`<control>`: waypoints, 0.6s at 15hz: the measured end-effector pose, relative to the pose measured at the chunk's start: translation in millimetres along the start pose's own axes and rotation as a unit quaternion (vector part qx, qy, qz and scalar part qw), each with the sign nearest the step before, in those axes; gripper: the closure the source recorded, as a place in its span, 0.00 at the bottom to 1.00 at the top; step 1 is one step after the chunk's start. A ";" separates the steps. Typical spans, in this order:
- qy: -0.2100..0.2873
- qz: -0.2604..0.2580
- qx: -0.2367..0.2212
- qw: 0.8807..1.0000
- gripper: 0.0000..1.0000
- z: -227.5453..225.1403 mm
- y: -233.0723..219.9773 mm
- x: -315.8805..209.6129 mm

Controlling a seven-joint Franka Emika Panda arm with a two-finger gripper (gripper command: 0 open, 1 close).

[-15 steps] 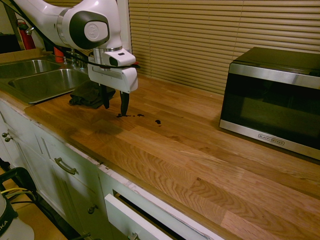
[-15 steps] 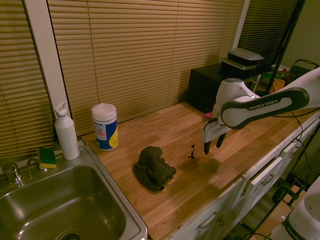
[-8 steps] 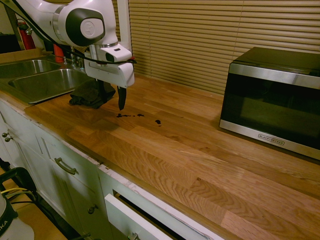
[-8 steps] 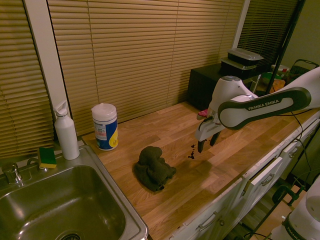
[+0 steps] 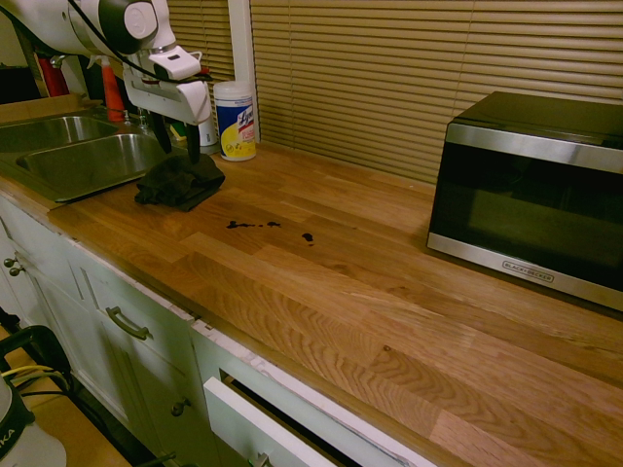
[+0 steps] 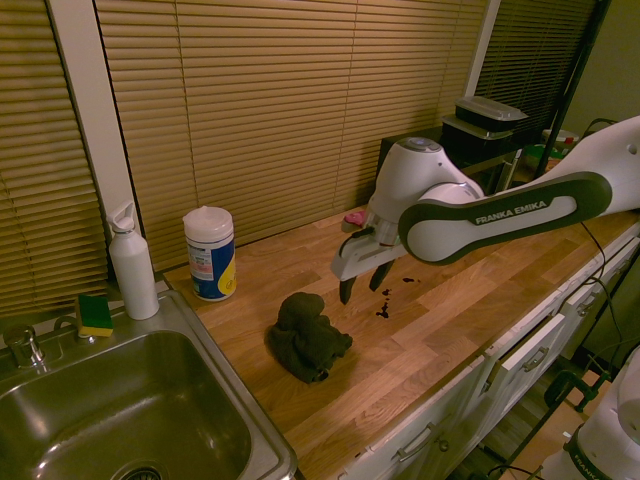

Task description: Clear the spill

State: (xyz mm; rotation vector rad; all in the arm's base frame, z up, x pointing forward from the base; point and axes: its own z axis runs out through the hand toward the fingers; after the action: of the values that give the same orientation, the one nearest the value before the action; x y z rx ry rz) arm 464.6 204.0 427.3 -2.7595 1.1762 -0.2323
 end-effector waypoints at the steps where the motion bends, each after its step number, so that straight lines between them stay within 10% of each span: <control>1: -0.001 0.004 0.006 1.000 0.00 6.1 -13.2 -6.3; 9: 0.026 0.033 0.011 0.999 0.00 56.4 -71.5 -43.8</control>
State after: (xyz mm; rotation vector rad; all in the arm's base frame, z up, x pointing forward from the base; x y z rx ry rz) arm 495.9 288.3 381.1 -2.7058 1.2683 -0.3081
